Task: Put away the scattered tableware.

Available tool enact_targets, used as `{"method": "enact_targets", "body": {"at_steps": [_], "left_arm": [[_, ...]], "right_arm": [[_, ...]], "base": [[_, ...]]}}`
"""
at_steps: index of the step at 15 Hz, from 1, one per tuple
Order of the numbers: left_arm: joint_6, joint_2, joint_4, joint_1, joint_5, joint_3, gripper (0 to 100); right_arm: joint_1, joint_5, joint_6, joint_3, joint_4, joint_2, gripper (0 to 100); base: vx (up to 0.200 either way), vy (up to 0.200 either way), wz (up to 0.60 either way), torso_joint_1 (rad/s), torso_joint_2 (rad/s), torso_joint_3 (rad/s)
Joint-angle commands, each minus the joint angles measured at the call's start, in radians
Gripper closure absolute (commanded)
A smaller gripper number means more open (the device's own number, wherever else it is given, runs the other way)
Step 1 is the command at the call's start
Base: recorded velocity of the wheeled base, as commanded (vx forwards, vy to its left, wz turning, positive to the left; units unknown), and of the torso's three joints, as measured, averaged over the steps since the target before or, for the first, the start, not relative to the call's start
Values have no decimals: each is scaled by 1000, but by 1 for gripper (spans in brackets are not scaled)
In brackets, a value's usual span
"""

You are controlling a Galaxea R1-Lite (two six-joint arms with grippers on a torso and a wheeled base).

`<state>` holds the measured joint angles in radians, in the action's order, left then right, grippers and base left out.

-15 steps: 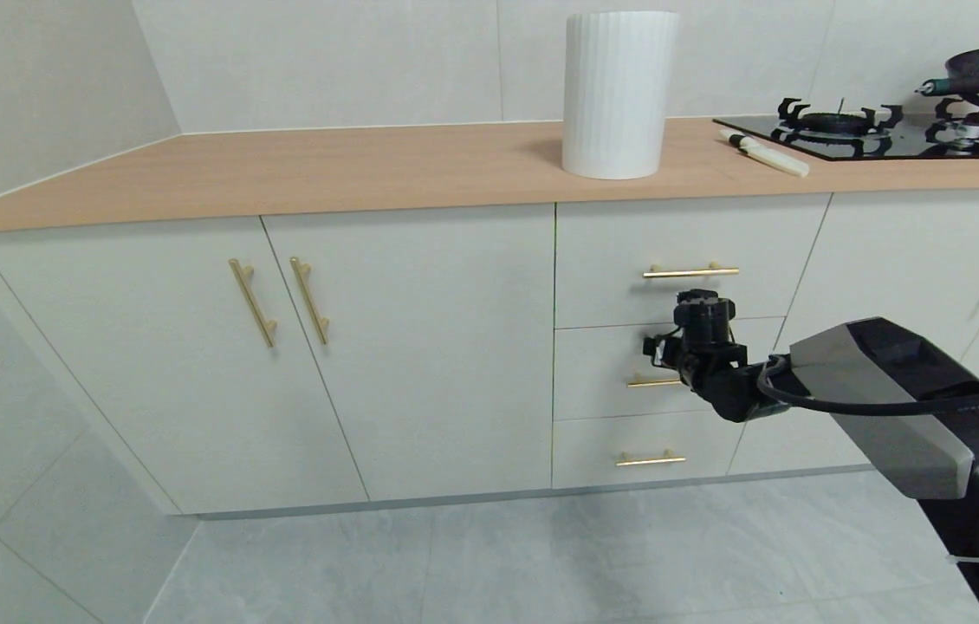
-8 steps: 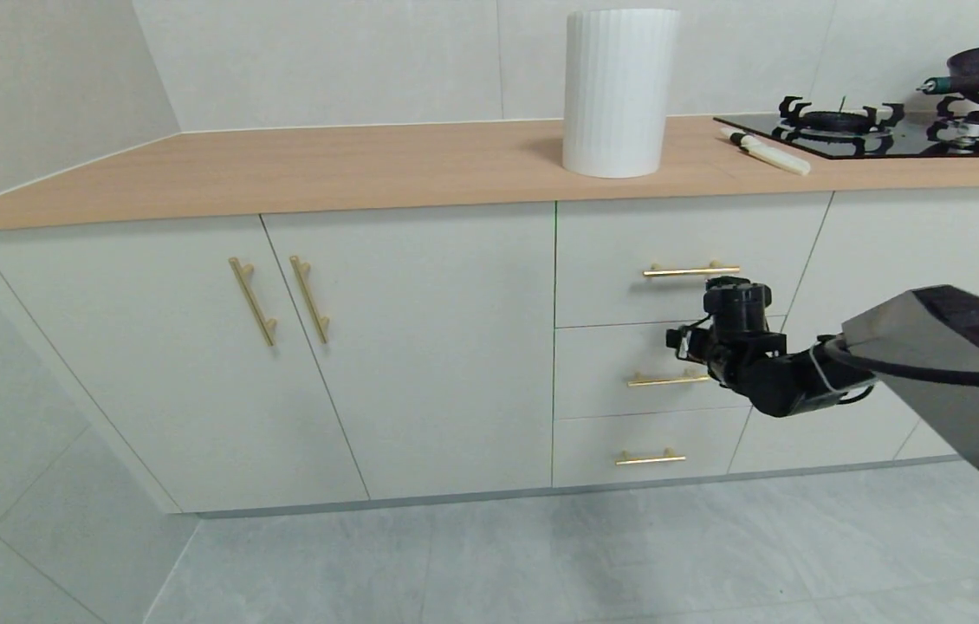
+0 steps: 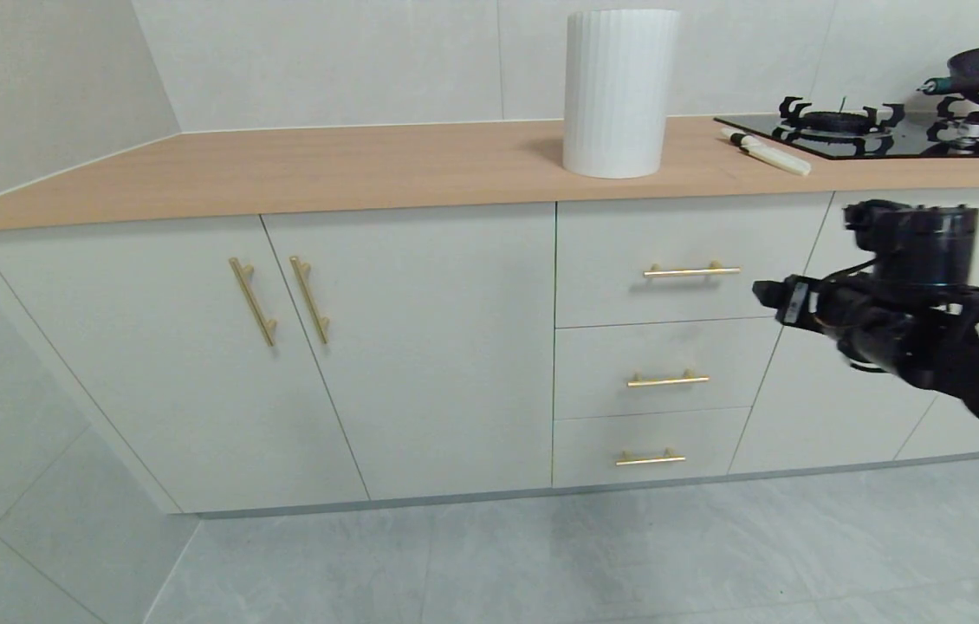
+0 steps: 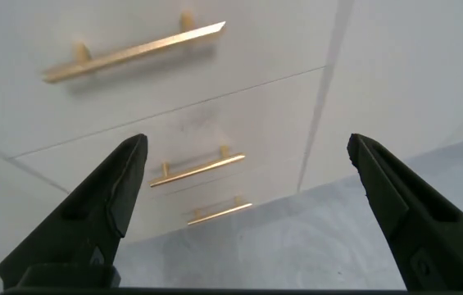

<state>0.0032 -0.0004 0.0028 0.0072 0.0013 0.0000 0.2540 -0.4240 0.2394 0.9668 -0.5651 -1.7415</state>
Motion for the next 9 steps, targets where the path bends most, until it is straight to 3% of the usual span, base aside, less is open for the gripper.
{"method": "enact_targets", "body": {"at_steps": [1,4,9], "left_arm": [[0,0,0,0,0,0,0],[0,0,-1,0,0,0,0],[0,0,-1,0,0,0,0]], "right_arm": [[5,-55,-11,-298,11,487,0],[-177,-113,-41,-470,152,795,0],[-196,-90,-78,-574,513,1263,0]], "base": [[0,0,0,0,0,0],[0,0,0,0,0,0],[0,0,0,0,0,0]]}}
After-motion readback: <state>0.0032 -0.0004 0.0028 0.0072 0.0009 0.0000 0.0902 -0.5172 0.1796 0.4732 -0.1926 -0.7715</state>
